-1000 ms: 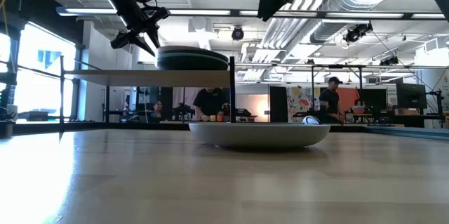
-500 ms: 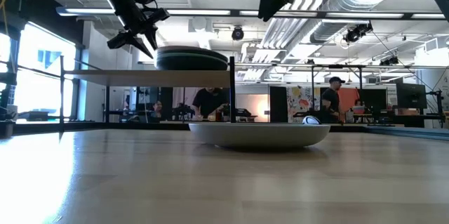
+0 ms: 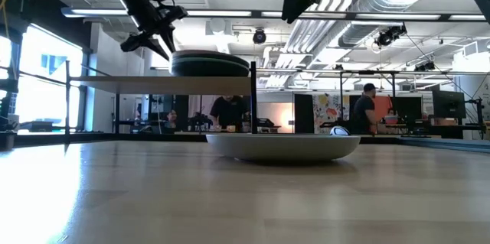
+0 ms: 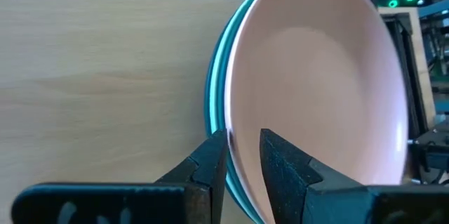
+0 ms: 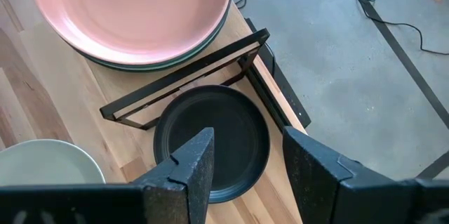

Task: Place and stack plates onto a shelf
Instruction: Put the white plate on the shelf

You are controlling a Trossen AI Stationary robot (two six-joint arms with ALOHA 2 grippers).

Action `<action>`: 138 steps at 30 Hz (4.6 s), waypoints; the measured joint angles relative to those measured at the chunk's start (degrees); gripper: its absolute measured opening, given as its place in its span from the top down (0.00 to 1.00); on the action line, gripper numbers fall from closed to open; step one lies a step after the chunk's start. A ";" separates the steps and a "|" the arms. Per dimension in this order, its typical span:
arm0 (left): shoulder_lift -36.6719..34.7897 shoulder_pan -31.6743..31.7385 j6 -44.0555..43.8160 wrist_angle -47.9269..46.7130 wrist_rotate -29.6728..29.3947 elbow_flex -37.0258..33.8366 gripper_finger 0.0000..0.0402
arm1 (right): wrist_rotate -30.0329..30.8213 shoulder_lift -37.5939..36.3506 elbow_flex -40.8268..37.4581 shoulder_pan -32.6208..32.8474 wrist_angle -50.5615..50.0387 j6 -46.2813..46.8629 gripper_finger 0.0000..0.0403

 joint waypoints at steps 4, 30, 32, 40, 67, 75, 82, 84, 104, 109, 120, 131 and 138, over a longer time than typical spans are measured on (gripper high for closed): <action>-1.60 0.11 1.03 0.05 -0.15 0.00 0.82 | 0.00 0.00 0.00 0.00 -0.02 0.13 0.64; -9.78 -29.64 0.83 -17.32 -0.46 0.00 0.82 | -17.81 0.04 -16.70 7.98 -10.12 5.93 0.64; -9.78 -31.96 0.83 -17.40 -0.46 0.00 0.82 | -17.91 0.04 -19.96 10.26 -10.02 8.45 0.64; -9.77 -40.35 0.59 -20.81 -0.59 0.00 0.82 | -20.94 0.04 -29.69 20.47 -5.72 16.84 0.66; -9.73 -61.46 -7.87 -23.36 -7.16 -0.04 0.82 | -13.71 0.04 -47.20 46.55 26.09 14.20 0.67; -9.73 -65.30 -11.74 -23.30 -10.34 -0.04 0.82 | -11.57 0.04 -50.93 46.88 33.40 11.33 0.67; -9.73 -67.26 -14.27 -23.25 -12.37 -0.04 0.82 | -10.12 0.04 -54.90 46.84 38.39 11.24 0.67; -9.73 -67.46 -14.32 -23.23 -12.85 -0.04 0.82 | -10.02 0.04 -55.93 46.84 39.30 10.48 0.67; -9.73 -67.58 -14.29 -22.87 -14.55 -0.04 0.82 | -8.11 0.04 -61.05 44.83 46.06 4.04 0.67; -9.73 -67.58 -14.27 -22.88 -14.92 -0.04 0.82 | -9.25 0.32 -61.05 44.91 46.45 3.64 0.67; -9.69 -67.58 -14.01 -22.88 -15.20 -0.04 0.82 | -8.73 2.40 -61.02 45.11 48.06 5.80 0.67; -9.69 -67.56 -12.82 -22.91 -16.00 -0.04 0.82 | -8.12 2.38 -60.54 45.09 47.64 9.32 0.94; -9.69 -67.54 -12.83 -22.88 -18.49 -0.04 0.82 | -8.66 2.38 -57.31 45.11 45.78 10.21 0.99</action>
